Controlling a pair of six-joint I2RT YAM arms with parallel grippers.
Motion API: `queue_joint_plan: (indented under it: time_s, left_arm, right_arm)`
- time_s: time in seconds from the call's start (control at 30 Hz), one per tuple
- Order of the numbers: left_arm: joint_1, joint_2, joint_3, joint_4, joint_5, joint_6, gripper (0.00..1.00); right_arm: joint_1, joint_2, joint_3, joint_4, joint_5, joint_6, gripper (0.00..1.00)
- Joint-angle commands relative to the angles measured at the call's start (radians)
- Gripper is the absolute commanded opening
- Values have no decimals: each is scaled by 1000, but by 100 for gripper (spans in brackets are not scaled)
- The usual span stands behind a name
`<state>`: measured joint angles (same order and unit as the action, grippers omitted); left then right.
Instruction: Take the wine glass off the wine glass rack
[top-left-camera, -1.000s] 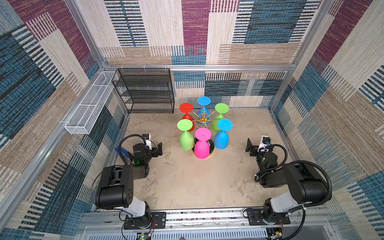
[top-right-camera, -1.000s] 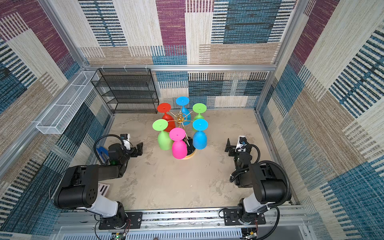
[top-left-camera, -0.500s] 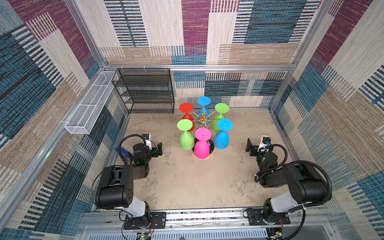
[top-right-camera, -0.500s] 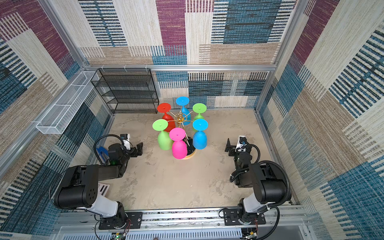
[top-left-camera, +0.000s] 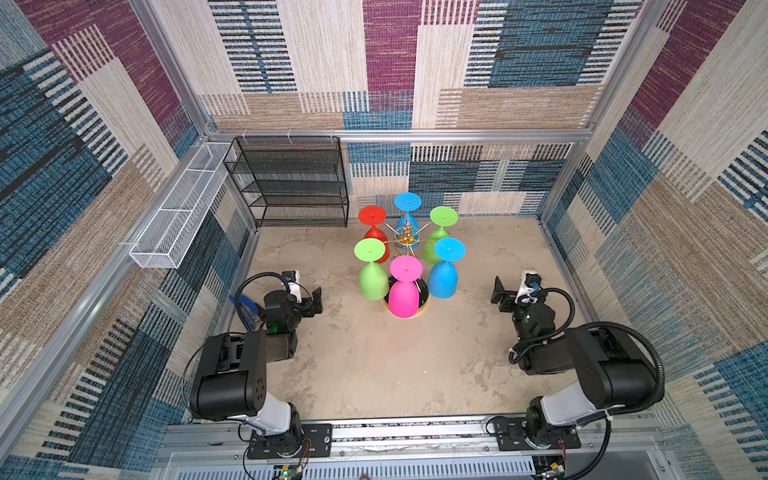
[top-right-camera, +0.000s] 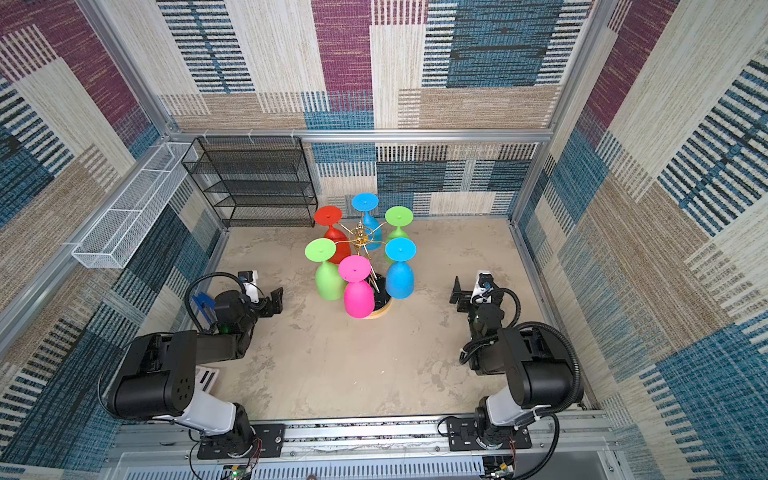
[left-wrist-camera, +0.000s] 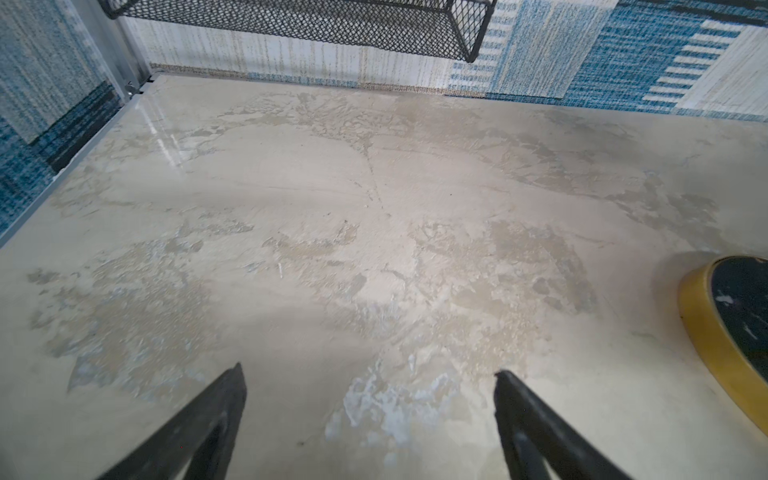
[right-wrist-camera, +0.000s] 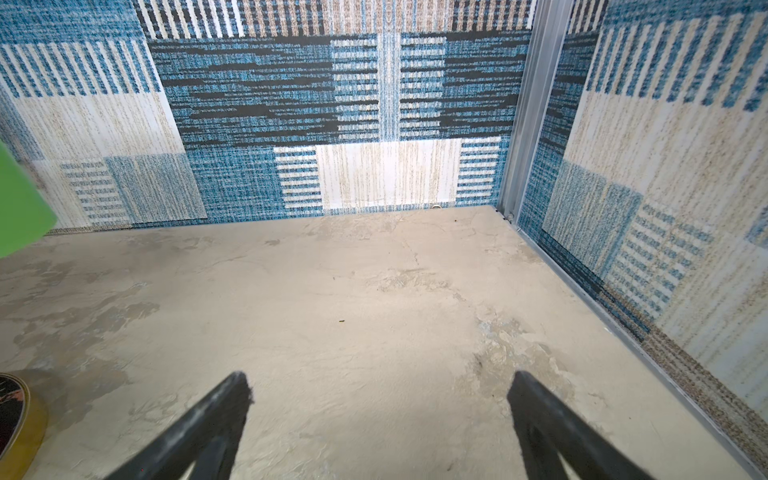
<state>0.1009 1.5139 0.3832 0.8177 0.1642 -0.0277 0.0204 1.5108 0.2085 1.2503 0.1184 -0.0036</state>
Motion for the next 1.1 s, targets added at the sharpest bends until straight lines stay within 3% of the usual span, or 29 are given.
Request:
queue_joint_plan:
  time_s: [0.0, 0.07, 0.13, 0.23, 0.3, 0.37, 0.43, 0.53, 0.6, 0.67, 0.73, 0.8, 1.07]
  left_arm:
    - [-6, -94, -8, 5, -92, -19, 94]
    - [-16, -220, 44, -181, -209, -64, 94]
    - [-5, -333, 110, -391, -298, -191, 99]
    - [12, -458, 168, -500, -174, -293, 99]
    - [13, -536, 182, -521, -106, -335, 99]
    - [14, -600, 176, -502, -70, -366, 99]
    - [18, -652, 223, -587, -30, -329, 99]
    - [21, -664, 324, -744, -6, -290, 96]
    - [22, -658, 371, -780, 25, -280, 95]
    - [22, -649, 403, -783, 57, -281, 92]
    - [22, -633, 428, -779, 64, -295, 90]
    - [21, -615, 453, -780, 73, -301, 89]
    - [23, -577, 464, -770, 172, -329, 89]
  right_arm:
    - [6, -63, 84, -171, 34, 0, 99]
    - [6, -121, 231, -484, 113, 74, 99]
    - [0, -175, 328, -664, 127, 246, 99]
    - [-29, -289, 433, -868, -97, 452, 99]
    - [-50, -362, 457, -889, -305, 528, 99]
    - [-59, -423, 497, -929, -417, 588, 98]
    - [-59, -472, 563, -1015, -491, 599, 86]
    - [-59, -524, 636, -1113, -576, 594, 59]
    - [-59, -537, 670, -1147, -671, 584, 53]
    - [-59, -523, 702, -1182, -778, 600, 54]
    - [-59, -490, 739, -1213, -890, 623, 65]
    - [-58, -467, 761, -1247, -949, 649, 67]
    - [0, -437, 819, -1412, -964, 640, 56]
